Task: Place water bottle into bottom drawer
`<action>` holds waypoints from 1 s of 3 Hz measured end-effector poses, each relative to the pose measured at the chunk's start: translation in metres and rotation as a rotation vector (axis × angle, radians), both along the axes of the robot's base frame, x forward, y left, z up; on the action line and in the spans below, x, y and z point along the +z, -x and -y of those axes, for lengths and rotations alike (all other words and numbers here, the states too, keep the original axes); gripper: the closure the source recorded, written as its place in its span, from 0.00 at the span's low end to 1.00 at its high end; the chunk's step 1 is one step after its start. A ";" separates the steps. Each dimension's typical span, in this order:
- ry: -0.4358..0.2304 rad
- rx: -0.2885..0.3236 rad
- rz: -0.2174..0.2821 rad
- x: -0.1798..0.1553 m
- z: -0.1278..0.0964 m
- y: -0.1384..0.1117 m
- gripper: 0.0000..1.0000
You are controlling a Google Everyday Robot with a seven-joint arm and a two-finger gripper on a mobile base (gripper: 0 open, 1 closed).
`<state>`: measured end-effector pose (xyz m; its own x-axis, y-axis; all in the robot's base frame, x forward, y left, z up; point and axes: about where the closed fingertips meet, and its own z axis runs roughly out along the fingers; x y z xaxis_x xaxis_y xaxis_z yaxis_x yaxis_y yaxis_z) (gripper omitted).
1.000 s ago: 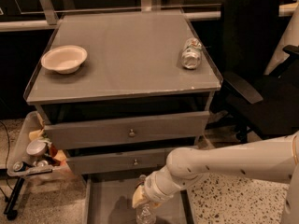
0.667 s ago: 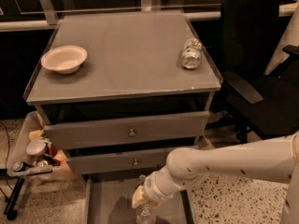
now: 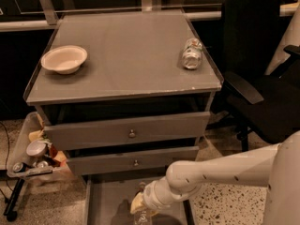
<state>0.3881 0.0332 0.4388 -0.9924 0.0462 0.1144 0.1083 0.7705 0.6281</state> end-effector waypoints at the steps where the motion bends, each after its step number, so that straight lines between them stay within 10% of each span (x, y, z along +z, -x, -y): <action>1: -0.036 -0.079 0.027 -0.029 0.004 -0.014 1.00; 3: -0.097 -0.181 0.001 -0.091 0.004 -0.045 1.00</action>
Offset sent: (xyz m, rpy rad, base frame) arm 0.0507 -0.0154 -0.0863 0.1224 -0.0553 -0.2141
